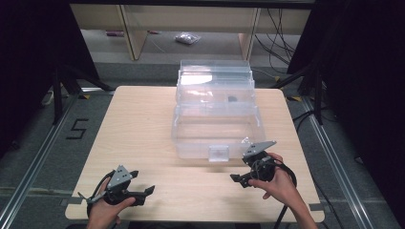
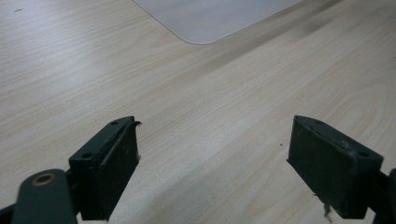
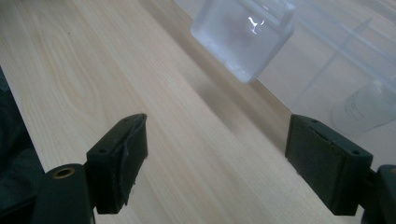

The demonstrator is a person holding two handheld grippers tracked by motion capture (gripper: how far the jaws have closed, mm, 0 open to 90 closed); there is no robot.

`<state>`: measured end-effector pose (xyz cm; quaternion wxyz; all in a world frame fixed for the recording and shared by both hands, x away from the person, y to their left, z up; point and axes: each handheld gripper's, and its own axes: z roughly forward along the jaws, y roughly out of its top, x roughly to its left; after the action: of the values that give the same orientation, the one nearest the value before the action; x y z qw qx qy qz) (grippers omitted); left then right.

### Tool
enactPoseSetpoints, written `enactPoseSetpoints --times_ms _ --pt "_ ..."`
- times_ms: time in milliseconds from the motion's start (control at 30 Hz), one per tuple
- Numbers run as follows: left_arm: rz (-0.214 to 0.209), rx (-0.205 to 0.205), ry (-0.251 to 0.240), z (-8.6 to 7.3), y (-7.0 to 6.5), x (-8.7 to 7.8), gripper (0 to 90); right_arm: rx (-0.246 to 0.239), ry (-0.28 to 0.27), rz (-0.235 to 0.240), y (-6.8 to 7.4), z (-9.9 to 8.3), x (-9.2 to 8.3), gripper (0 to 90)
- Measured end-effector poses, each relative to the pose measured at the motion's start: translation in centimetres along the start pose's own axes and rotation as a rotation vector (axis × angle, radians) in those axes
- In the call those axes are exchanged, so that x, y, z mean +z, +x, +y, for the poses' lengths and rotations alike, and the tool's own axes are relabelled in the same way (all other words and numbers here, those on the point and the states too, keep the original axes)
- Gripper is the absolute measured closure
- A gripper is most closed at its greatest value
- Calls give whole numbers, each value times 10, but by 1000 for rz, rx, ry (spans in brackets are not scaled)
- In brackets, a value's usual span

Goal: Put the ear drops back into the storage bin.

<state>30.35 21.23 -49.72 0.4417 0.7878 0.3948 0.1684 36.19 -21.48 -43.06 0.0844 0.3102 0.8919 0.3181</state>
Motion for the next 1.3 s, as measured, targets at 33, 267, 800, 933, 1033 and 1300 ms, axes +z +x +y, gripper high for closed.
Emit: enactPoseSetpoints --times_ms 33,267,800,933,1033,1300 --pt "0 0 0 0 0 0 155 0 0 0 0 0 0 220" --pt "1 2 2 0 0 0 155 15 17 17 1 -10 6 220" --pt "0 -2 -2 0 0 0 155 107 26 23 4 -32 10 224" --pt "1 2 2 0 0 0 155 96 3 5 2 -39 12 222" --pt "0 -3 -2 0 0 1 155 121 18 7 1 -42 10 222" --pt "-1 8 1 0 0 0 154 126 -9 -12 -1 -53 9 219"
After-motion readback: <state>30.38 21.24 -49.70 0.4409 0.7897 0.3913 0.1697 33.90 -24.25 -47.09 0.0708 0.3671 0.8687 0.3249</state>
